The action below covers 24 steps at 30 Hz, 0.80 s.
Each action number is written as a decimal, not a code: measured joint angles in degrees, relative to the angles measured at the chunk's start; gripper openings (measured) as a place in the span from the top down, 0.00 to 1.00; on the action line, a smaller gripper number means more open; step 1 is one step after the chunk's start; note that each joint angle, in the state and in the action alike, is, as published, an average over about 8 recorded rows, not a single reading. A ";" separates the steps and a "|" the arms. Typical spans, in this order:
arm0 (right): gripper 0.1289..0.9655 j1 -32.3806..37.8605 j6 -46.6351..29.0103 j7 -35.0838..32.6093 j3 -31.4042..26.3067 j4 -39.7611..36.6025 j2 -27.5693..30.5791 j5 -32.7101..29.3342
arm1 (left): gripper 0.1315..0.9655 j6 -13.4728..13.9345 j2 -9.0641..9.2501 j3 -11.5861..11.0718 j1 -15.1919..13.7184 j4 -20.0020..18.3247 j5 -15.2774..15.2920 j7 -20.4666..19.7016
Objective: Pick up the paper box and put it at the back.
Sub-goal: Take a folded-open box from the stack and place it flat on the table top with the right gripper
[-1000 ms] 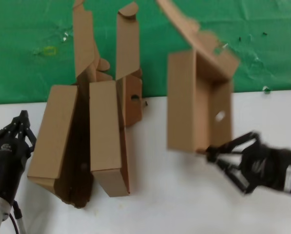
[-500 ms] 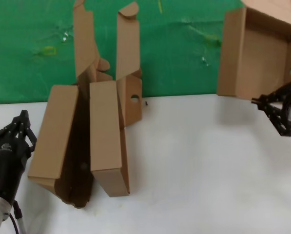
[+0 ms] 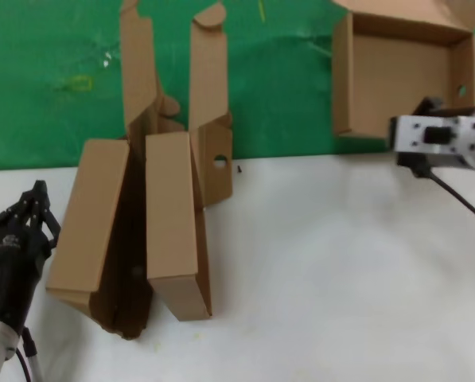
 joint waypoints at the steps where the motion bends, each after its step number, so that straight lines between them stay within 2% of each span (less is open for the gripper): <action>1: 0.98 1.10 -0.38 -0.52 -0.72 -1.01 -1.16 -0.88 | 0.99 0.00 0.00 0.00 0.00 0.00 0.00 0.00; 11: 0.98 7.22 -3.39 -4.28 -6.16 -7.80 -8.89 -8.54 | 0.99 0.00 0.00 0.00 0.00 0.00 0.01 -0.04; 16: 0.98 7.86 -4.97 -4.62 -7.06 -8.89 -10.35 -10.98 | 0.99 0.00 0.00 0.00 0.00 0.00 0.01 -0.03; 24: 0.98 7.89 -8.01 -3.78 -6.66 -8.72 -11.11 -11.58 | 0.99 0.00 0.00 0.00 0.00 0.00 0.02 -0.02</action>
